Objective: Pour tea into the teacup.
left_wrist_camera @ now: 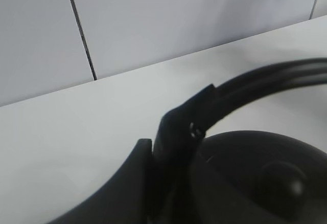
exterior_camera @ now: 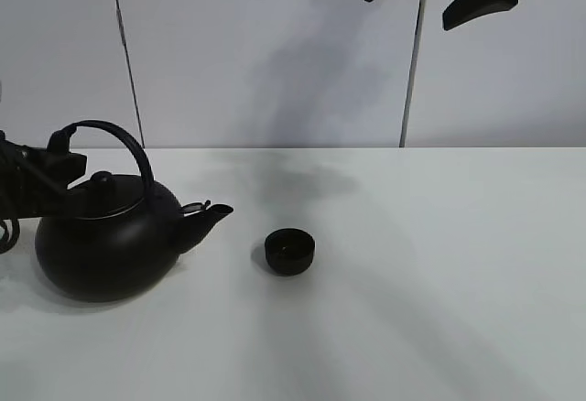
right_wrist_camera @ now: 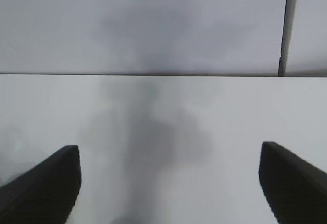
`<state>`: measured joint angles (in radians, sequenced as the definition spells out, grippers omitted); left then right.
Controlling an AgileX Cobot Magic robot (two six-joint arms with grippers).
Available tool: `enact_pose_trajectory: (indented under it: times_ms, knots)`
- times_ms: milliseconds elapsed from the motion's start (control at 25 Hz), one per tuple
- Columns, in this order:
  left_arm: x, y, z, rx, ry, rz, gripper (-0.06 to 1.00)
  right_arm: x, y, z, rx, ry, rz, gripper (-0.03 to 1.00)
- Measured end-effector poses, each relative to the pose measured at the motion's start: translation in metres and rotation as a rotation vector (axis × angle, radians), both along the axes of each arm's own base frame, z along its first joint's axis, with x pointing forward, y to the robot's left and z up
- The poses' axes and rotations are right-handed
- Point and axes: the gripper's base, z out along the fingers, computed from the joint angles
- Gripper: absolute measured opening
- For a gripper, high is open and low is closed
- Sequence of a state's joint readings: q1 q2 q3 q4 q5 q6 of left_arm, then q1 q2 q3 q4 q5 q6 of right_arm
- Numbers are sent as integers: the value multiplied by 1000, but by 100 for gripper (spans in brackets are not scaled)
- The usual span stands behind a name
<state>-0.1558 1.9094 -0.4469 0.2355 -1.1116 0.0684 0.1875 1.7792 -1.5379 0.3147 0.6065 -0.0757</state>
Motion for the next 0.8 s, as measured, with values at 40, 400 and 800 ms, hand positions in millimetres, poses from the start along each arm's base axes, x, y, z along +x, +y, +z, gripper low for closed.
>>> enact_pose_trajectory:
  times_ms: [40,400,800]
  knots:
    - [1,0,1,4,2,0,11,0,0,0,0,0,0,65]
    - [13,-8,25,20,-64,-21,11,0,0,0,0,0,0,65]
    - [23,-42,36,52,-75,-129,11,2,0,2,4,-29,-9,65]
